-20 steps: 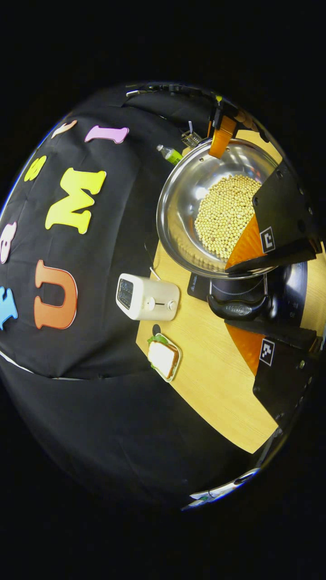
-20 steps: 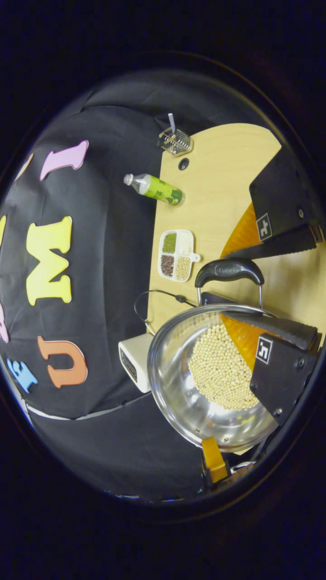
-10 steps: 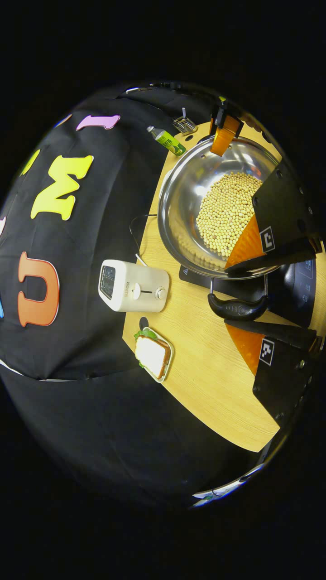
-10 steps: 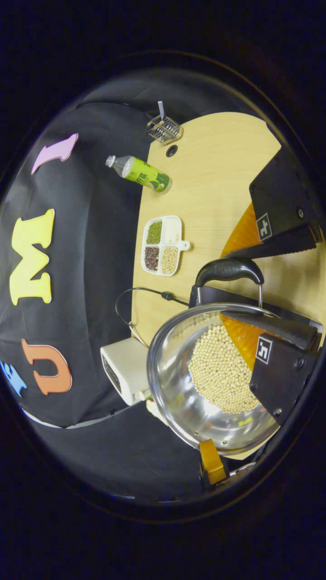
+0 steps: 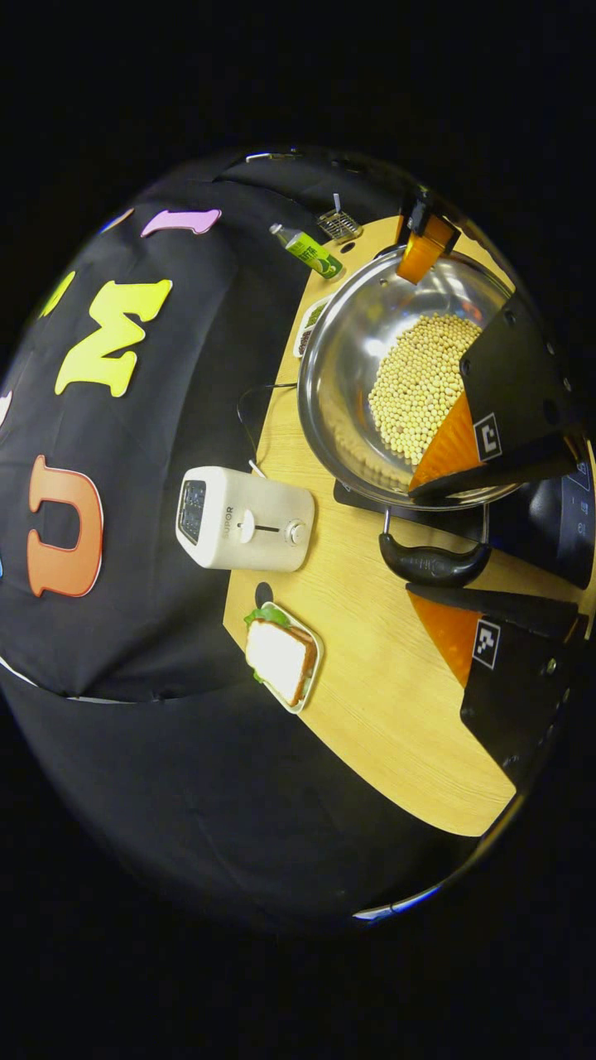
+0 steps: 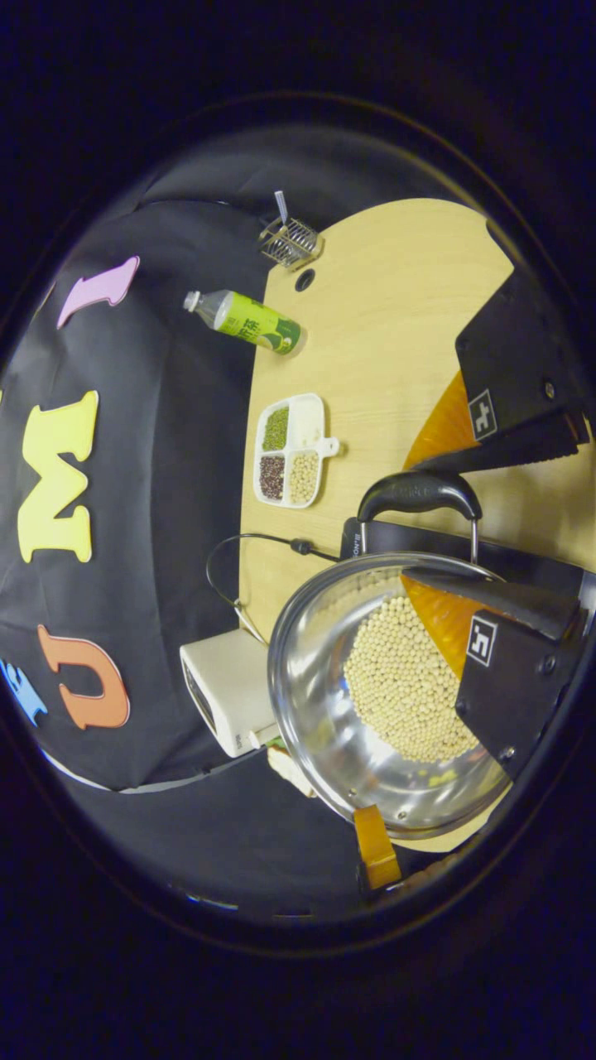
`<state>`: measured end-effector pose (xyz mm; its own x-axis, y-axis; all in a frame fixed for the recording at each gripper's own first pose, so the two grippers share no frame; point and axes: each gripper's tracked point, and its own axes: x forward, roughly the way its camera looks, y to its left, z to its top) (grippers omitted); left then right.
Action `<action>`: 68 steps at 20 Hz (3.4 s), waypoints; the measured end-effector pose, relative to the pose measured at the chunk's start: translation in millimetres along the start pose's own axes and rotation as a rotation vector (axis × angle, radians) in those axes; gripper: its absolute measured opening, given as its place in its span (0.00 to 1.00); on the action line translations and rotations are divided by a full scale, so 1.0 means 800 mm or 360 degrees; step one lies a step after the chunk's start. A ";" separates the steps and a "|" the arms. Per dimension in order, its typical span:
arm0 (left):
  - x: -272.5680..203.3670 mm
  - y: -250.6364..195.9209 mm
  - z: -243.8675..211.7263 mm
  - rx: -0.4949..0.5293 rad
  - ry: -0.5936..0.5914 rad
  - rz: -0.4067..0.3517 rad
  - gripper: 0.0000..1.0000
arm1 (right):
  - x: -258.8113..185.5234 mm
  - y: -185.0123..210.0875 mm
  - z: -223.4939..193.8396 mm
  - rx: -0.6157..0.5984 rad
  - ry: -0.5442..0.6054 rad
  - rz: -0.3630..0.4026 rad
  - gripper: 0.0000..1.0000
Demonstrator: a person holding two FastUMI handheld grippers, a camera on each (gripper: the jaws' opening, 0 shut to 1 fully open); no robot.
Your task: First push the handle of the pot to place it horizontally, then grasp the pot with both hands and set it on the induction cooktop.
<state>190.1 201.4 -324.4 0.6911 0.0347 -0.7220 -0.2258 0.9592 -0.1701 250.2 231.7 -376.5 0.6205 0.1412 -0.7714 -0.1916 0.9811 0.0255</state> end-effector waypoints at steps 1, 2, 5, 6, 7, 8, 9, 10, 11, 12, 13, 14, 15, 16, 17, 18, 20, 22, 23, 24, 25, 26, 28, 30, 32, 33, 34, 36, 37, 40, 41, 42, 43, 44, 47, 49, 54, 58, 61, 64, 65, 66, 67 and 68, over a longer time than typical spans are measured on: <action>0.000 0.000 0.001 -0.0007 0.0004 0.0007 0.54 | 0.002 -0.001 0.001 -0.0019 -0.0002 -0.0003 0.63; 0.001 0.000 0.002 0.0004 0.0002 0.0013 0.54 | 0.004 0.000 0.003 -0.0014 -0.0008 -0.0004 0.62; 0.004 0.000 0.005 0.0025 -0.0043 0.0022 0.54 | 0.004 -0.002 0.004 0.0021 -0.0025 0.0002 0.63; 0.006 -0.001 0.007 0.0028 -0.0047 0.0017 0.54 | 0.004 -0.002 0.003 0.0025 -0.0027 -0.0001 0.63; 0.005 -0.001 0.008 0.0023 -0.0047 0.0013 0.54 | 0.003 -0.002 0.003 0.0027 -0.0028 -0.0004 0.63; 0.005 -0.002 0.008 0.0018 -0.0041 0.0009 0.44 | 0.003 -0.003 0.002 0.0037 -0.0032 -0.0007 0.63; 0.006 -0.003 0.008 0.0021 -0.0040 0.0005 0.55 | 0.001 -0.004 0.001 0.0047 -0.0036 -0.0008 0.64; 0.005 -0.003 0.008 0.0021 -0.0048 0.0001 0.45 | -0.001 -0.006 0.000 0.0060 -0.0040 -0.0015 0.63; 0.006 -0.003 0.009 0.0028 -0.0062 0.0001 0.46 | -0.002 -0.007 -0.001 0.0070 -0.0049 -0.0020 0.64; 0.008 -0.003 0.011 0.0045 -0.0085 0.0003 0.58 | -0.003 -0.008 -0.002 0.0088 -0.0063 -0.0023 0.65; 0.009 -0.003 0.011 0.0049 -0.0098 0.0009 0.59 | -0.004 -0.009 -0.002 0.0089 -0.0079 -0.0017 0.65; 0.008 -0.003 0.011 0.0035 -0.0107 0.0012 0.59 | -0.005 -0.010 -0.003 0.0096 -0.0093 -0.0010 0.65; 0.007 -0.003 0.013 0.0011 -0.0121 0.0011 0.61 | -0.008 -0.010 -0.004 0.0100 -0.0107 0.0009 0.67; 0.002 -0.003 0.018 -0.0008 -0.0158 0.0009 0.63 | -0.012 -0.011 -0.006 0.0115 -0.0131 0.0026 0.68; -0.002 -0.001 0.029 -0.0009 -0.0227 0.0013 0.63 | -0.018 -0.012 -0.007 0.0105 -0.0154 0.0042 0.72; -0.007 0.003 0.037 0.0003 -0.0297 0.0024 0.63 | -0.026 -0.014 -0.007 0.0083 -0.0201 0.0047 0.74; -0.022 0.007 0.047 0.0007 -0.0406 0.0041 0.65 | -0.051 -0.029 0.008 0.0026 -0.0358 -0.0009 0.76; -0.041 -0.002 0.046 -0.0032 -0.0460 -0.0009 0.63 | -0.081 -0.028 0.020 0.0043 -0.0488 0.0022 0.79; -0.051 -0.004 0.048 -0.0042 -0.0489 -0.0010 0.69 | -0.093 -0.030 0.021 0.0042 -0.0520 0.0028 0.84; -0.062 0.001 0.049 -0.0044 -0.0527 0.0010 0.88 | -0.104 -0.037 0.021 0.0040 -0.0550 0.0028 0.89; -0.070 0.006 0.051 -0.0044 -0.0563 0.0035 0.93 | -0.115 -0.043 0.019 0.0046 -0.0570 0.0024 0.95; -0.079 0.003 0.049 -0.0039 -0.0590 0.0034 0.93 | -0.126 -0.048 0.014 0.0049 -0.0592 0.0026 0.97; -0.102 -0.008 0.044 -0.0015 -0.0647 0.0003 0.94 | -0.144 -0.060 0.004 0.0068 -0.0626 0.0035 0.96; -0.119 -0.014 0.034 0.0008 -0.0697 0.0006 0.95 | -0.165 -0.079 -0.011 0.0083 -0.0661 0.0020 0.96; -0.141 -0.029 0.022 0.0008 -0.0748 -0.0016 0.95 | -0.191 -0.099 -0.022 0.0103 -0.0724 -0.0004 0.96; -0.154 -0.038 0.018 0.0011 -0.0775 -0.0039 0.95 | -0.206 -0.105 -0.026 0.0096 -0.0764 -0.0008 0.98; -0.167 -0.047 0.013 0.0020 -0.0805 -0.0057 0.95 | -0.219 -0.111 -0.030 0.0084 -0.0801 -0.0015 0.96; -0.193 -0.065 0.008 0.0051 -0.0857 -0.0085 0.95 | -0.246 -0.127 -0.039 0.0083 -0.0844 -0.0054 0.98; -0.208 -0.077 0.007 0.0067 -0.0886 -0.0100 0.95 | -0.261 -0.132 -0.043 0.0092 -0.0858 -0.0064 0.98; -0.264 -0.116 0.013 0.0112 -0.0981 -0.0196 0.95 | -0.306 -0.148 -0.050 0.0123 -0.0902 -0.0099 0.96; -0.283 -0.127 0.016 0.0128 -0.1012 -0.0212 0.95 | -0.324 -0.153 -0.049 0.0126 -0.0928 -0.0114 0.96; -0.303 -0.137 0.017 0.0144 -0.1048 -0.0226 0.95 | -0.342 -0.159 -0.049 0.0131 -0.0957 -0.0133 0.97; -0.323 -0.147 0.019 0.0164 -0.1083 -0.0247 0.95 | -0.360 -0.163 -0.048 0.0136 -0.0989 -0.0150 0.96; -0.343 -0.158 0.019 0.0184 -0.1121 -0.0268 0.95 | -0.379 -0.167 -0.046 0.0138 -0.1026 -0.0161 0.97; -0.388 -0.184 0.020 0.0210 -0.1195 -0.0337 0.95 | -0.432 -0.175 -0.042 0.0112 -0.1119 -0.0204 0.96; -0.416 -0.188 0.020 0.0193 -0.1204 -0.0319 0.95 | -0.464 -0.171 -0.038 0.0105 -0.1176 -0.0192 0.98; -0.469 -0.212 0.020 0.0282 -0.1293 -0.0363 0.95 | -0.521 -0.178 -0.039 0.0087 -0.1258 -0.0217 0.96; -0.488 -0.224 0.000 0.0324 -0.1295 -0.0340 0.95 | -0.554 -0.199 -0.044 0.0030 -0.1304 -0.0304 0.96; -0.496 -0.230 -0.022 0.0266 -0.1242 -0.0370 0.95 | -0.567 -0.210 -0.056 0.0052 -0.1329 -0.0321 0.96; -0.498 -0.234 -0.033 0.0272 -0.1246 -0.0364 0.95 | -0.564 -0.216 -0.073 0.0073 -0.1273 -0.0276 0.96; -0.498 -0.237 -0.036 0.0289 -0.1249 -0.0366 0.95 | -0.568 -0.223 -0.071 0.0074 -0.1283 -0.0285 0.97; -0.501 -0.240 -0.039 0.0303 -0.1253 -0.0367 0.95 | -0.570 -0.227 -0.071 0.0079 -0.1289 -0.0289 0.96; -0.503 -0.242 -0.040 0.0314 -0.1260 -0.0366 0.95 | -0.571 -0.229 -0.073 0.0084 -0.1290 -0.0291 0.96; -0.503 -0.246 -0.041 0.0330 -0.1273 -0.0369 0.95 | -0.572 -0.229 -0.073 0.0087 -0.1296 -0.0284 0.96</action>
<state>-65.9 -10.3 -22.2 0.9983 -0.0559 0.0193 0.0572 0.9957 -0.0725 -43.0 -20.5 -65.4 0.9977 0.0139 -0.0666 -0.0143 0.9999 -0.0066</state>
